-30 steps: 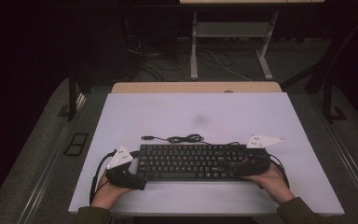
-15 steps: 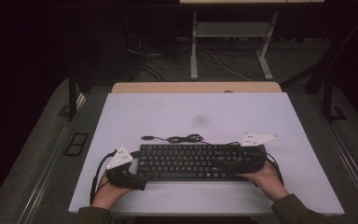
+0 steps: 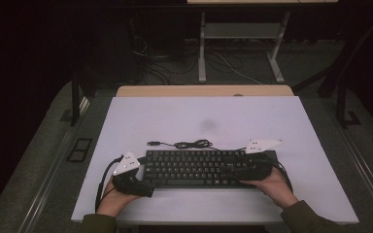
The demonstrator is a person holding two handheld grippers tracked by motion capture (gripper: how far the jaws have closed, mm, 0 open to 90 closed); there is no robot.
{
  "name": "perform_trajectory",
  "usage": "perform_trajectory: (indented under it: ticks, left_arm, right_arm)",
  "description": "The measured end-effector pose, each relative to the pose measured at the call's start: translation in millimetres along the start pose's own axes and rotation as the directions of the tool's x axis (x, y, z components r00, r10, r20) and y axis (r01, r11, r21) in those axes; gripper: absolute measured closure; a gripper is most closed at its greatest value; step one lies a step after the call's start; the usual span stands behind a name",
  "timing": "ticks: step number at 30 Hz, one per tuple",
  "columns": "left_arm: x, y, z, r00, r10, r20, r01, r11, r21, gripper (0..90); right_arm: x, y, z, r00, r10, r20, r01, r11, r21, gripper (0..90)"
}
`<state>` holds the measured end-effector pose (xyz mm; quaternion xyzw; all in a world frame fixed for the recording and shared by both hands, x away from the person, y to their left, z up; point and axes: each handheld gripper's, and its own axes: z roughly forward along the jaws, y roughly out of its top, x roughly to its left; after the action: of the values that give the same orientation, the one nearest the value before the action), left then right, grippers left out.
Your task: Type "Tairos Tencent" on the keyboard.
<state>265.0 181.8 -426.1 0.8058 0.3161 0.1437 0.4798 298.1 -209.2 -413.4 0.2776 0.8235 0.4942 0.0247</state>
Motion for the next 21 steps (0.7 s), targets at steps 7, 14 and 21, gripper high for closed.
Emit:
perform_trajectory:
  ticks: [7, 14, 21]
  left_arm:
    - [-0.1, 0.0, 0.2, 1.0, 0.002, 0.003, -0.002, 1.0, -0.001, 4.7]
    - [-0.2, 0.4, 0.1, 1.0, 0.0, 0.003, 0.0, 1.0, -0.003, 4.9]
    - [0.1, 0.5, -0.2, 1.0, -0.001, 0.004, 0.001, 1.0, -0.005, 5.2]
  right_arm:
    - [-0.3, -1.0, 5.4, 0.9997, -0.025, -0.008, 0.025, 0.999, 0.041, 76.7]
    - [1.2, -5.8, 11.2, 0.999, -0.045, 0.0, 0.045, 0.993, 0.112, 89.0]
    - [-0.1, -9.0, 15.1, 0.999, -0.045, 0.009, 0.043, 0.988, 0.151, 89.2]
